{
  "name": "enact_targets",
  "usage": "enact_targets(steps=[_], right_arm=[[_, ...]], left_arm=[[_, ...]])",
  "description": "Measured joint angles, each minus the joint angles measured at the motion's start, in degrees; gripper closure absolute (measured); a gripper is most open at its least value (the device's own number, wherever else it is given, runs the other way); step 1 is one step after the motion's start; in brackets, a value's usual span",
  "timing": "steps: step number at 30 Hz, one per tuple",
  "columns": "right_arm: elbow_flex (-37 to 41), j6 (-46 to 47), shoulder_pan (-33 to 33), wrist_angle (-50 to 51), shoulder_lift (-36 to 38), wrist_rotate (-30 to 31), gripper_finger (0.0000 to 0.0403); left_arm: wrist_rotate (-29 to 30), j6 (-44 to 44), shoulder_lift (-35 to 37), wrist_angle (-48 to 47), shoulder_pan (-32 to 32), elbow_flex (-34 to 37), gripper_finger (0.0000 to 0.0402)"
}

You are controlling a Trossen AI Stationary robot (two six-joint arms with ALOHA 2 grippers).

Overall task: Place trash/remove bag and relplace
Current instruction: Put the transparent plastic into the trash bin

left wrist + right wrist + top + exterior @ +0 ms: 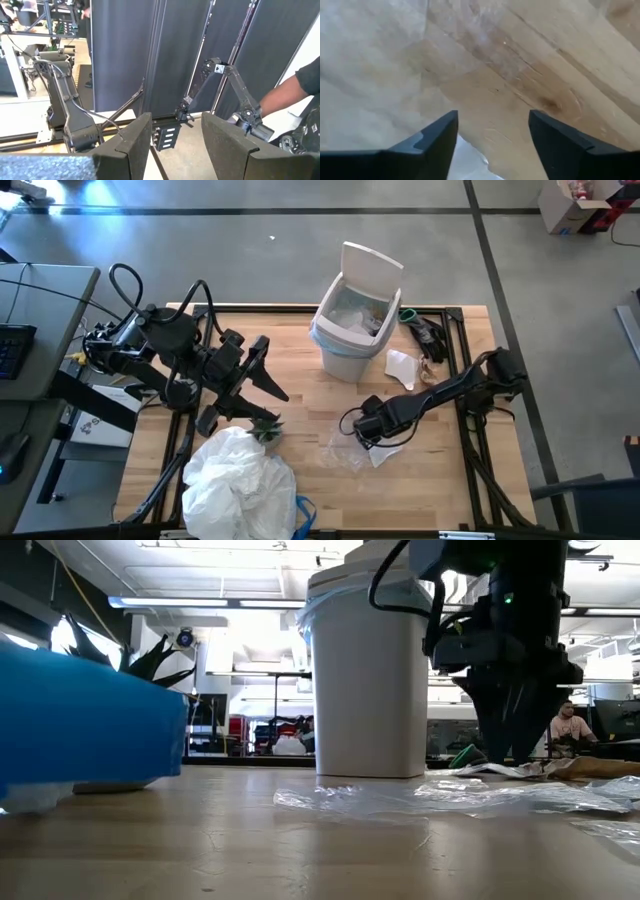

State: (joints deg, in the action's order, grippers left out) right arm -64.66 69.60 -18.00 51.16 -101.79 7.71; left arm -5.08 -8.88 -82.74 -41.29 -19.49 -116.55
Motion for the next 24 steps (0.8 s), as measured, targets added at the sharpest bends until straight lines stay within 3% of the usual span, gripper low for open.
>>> enact_targets(steps=[5,16,20,24], right_arm=[[0.0,0.0,0.1,-1.4,-1.8,-0.5,0.0154],[-0.4,0.0,0.4,-9.8,-8.4,-4.7,0.0176],[-0.6,1.0,0.4,-9.8,-9.7,-6.1,0.0212],[-0.7,1.1,0.4,-10.2,-9.6,-6.7,0.0289]], left_arm=[[0.0,0.0,0.0,0.0,0.0,0.0,0.0245],[0.0,-0.5,0.0,-0.9,-0.1,0.0,0.0245],[-0.1,-1.2,0.0,-1.0,-0.1,0.0,0.0245],[-0.1,-1.4,0.0,-1.3,-0.1,0.0,0.0245]])
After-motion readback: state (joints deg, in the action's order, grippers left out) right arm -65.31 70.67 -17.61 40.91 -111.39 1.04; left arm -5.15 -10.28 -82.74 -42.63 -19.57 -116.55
